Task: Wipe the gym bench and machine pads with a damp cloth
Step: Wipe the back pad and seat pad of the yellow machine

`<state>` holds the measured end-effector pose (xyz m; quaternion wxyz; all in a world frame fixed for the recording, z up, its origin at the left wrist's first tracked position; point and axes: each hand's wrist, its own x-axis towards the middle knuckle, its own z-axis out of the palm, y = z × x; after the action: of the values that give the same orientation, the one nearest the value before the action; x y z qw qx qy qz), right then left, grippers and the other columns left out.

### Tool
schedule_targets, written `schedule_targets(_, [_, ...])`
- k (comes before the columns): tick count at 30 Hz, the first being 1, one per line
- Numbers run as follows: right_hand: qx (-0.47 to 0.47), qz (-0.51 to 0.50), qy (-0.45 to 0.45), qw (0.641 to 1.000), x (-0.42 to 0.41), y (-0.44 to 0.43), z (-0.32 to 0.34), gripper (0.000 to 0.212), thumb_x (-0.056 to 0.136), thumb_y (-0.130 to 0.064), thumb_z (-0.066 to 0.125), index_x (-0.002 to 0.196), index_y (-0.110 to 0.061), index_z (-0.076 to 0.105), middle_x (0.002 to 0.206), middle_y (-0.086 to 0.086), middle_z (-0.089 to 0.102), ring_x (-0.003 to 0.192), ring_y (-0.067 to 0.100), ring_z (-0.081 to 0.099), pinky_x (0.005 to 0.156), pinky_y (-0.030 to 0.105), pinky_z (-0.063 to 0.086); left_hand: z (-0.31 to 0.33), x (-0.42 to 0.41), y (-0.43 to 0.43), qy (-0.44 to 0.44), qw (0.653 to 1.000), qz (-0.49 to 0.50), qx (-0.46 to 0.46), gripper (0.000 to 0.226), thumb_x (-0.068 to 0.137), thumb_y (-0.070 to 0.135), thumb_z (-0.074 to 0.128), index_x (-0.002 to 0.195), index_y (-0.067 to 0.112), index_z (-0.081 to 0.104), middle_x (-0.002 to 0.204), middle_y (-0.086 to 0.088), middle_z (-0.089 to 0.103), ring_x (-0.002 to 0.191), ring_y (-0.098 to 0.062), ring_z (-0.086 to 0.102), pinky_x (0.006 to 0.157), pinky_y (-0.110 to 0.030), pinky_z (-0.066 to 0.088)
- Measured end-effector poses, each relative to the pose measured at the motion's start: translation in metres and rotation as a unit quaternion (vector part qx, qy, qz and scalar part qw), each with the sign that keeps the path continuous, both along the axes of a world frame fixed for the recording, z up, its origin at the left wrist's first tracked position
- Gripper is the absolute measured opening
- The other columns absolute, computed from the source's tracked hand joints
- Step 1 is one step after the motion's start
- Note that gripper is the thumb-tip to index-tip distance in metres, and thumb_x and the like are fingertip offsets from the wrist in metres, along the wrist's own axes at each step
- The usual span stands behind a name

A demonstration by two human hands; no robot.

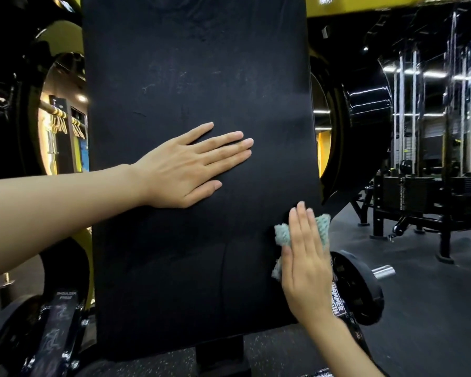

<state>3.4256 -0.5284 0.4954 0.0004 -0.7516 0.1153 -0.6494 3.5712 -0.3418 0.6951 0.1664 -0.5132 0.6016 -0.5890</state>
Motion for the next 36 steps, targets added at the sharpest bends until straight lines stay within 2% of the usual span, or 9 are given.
schedule_targets(6, [0.052,-0.003,-0.049,0.997,0.006,-0.01,0.028,0.054,0.104,-0.026,0.024,0.155,-0.007,0.024,0.163,0.006,0.02,0.152,0.019,0.013,0.122,0.045,0.018,-0.002,-0.001,-0.002,-0.003,1.0,-0.003,0.001,0.062,0.102,0.038,0.019,0.159,0.014,0.012,0.166,0.0,0.008,0.154,-0.018,0.005,0.124,-0.047,0.008])
schedule_targets(11, [0.067,-0.025,-0.063,0.995,0.01,0.008,-0.004,0.054,0.104,-0.023,0.025,0.155,-0.006,0.023,0.163,0.007,0.021,0.152,0.019,0.013,0.123,0.043,0.013,-0.002,-0.002,-0.003,-0.001,1.0,-0.005,0.002,0.061,0.102,0.038,0.018,0.159,0.015,0.012,0.166,0.0,0.009,0.153,-0.018,0.006,0.124,-0.048,0.007])
schedule_targets(19, [0.067,-0.018,-0.027,0.997,0.007,0.023,-0.054,0.053,0.104,-0.024,0.023,0.154,-0.007,0.024,0.162,0.006,0.023,0.151,0.021,0.016,0.118,0.052,0.021,-0.003,-0.001,-0.005,0.001,1.0,-0.008,-0.005,0.061,0.102,0.038,0.018,0.159,0.016,0.013,0.166,0.001,0.011,0.153,-0.017,0.008,0.124,-0.048,0.008])
schedule_targets(21, [0.061,-0.02,-0.033,0.997,0.007,0.021,-0.045,0.052,0.103,-0.022,0.025,0.153,-0.005,0.027,0.162,0.006,0.024,0.151,0.021,0.017,0.12,0.049,0.019,-0.003,-0.001,-0.005,0.0,1.0,-0.006,-0.006,0.061,0.102,0.038,0.018,0.159,0.017,0.013,0.166,0.001,0.011,0.153,-0.017,0.007,0.124,-0.047,0.008])
schedule_targets(24, [0.073,-0.021,-0.057,0.995,0.008,0.013,-0.016,0.053,0.103,-0.023,0.025,0.153,-0.004,0.027,0.162,0.006,0.022,0.152,0.019,0.015,0.124,0.035,0.01,-0.004,-0.002,-0.005,0.004,1.0,-0.007,-0.004,0.061,0.102,0.038,0.018,0.159,0.017,0.015,0.166,0.001,0.012,0.153,-0.017,0.008,0.124,-0.047,0.007])
schedule_targets(26, [0.097,-0.021,-0.077,0.992,0.009,0.006,0.006,0.055,0.104,-0.026,0.024,0.154,-0.006,0.024,0.163,0.005,0.019,0.152,0.016,0.012,0.124,0.031,0.008,-0.005,-0.004,-0.005,0.008,1.0,-0.01,-0.003,0.061,0.101,0.038,0.018,0.159,0.016,0.016,0.165,0.001,0.014,0.153,-0.017,0.009,0.124,-0.046,0.008])
schedule_targets(33, [0.137,-0.057,-0.108,0.983,0.023,0.024,0.005,0.055,0.104,-0.026,0.023,0.155,-0.007,0.022,0.163,0.005,0.019,0.152,0.017,0.011,0.124,0.04,0.01,-0.01,0.0,0.005,0.014,1.0,-0.011,0.017,0.061,0.102,0.038,0.015,0.158,0.017,0.017,0.165,0.001,0.015,0.153,-0.018,0.01,0.124,-0.045,0.009])
schedule_targets(36, [0.152,-0.056,-0.109,0.981,0.029,0.037,0.004,0.055,0.103,-0.026,0.023,0.155,-0.007,0.023,0.163,0.005,0.019,0.152,0.018,0.011,0.122,0.048,0.016,-0.015,0.006,0.017,0.005,0.999,-0.011,0.048,0.06,0.103,0.039,0.014,0.159,0.017,0.014,0.166,0.002,0.012,0.153,-0.018,0.007,0.123,-0.046,0.009])
